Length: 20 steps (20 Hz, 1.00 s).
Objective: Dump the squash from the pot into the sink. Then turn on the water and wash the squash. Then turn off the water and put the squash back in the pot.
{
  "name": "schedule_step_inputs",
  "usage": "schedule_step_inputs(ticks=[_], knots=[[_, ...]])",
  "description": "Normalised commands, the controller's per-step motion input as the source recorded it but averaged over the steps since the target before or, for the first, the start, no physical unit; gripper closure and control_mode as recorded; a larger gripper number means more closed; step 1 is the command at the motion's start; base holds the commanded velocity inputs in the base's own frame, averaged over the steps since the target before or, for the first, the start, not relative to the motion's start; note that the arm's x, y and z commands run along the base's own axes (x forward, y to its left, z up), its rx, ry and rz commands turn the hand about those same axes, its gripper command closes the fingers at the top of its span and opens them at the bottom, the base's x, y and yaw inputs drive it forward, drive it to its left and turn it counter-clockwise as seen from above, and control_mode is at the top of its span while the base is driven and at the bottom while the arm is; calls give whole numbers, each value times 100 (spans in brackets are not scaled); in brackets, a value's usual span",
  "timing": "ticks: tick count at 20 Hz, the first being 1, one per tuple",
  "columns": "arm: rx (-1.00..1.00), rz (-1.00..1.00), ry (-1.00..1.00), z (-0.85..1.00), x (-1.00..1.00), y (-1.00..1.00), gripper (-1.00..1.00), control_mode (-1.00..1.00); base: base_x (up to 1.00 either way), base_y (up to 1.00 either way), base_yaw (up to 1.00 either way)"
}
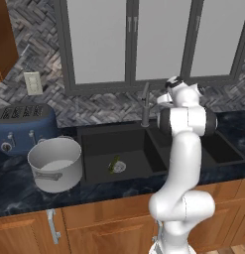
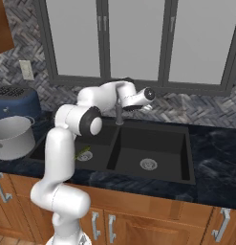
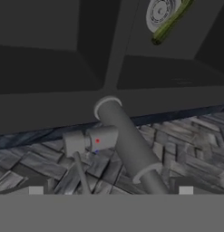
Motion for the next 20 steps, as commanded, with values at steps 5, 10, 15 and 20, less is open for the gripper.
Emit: schedule_step_inputs(ticks=[5, 10, 15, 20], knots=[[0, 0, 2, -15, 18, 2, -100, -100, 0, 0, 0], [0, -3, 4, -18, 11, 0, -100, -100, 0, 0, 0], [0, -2, 3, -6, 18, 0, -100, -100, 0, 0, 0], [0, -2, 2, 0, 24, 0, -100, -100, 0, 0, 0]])
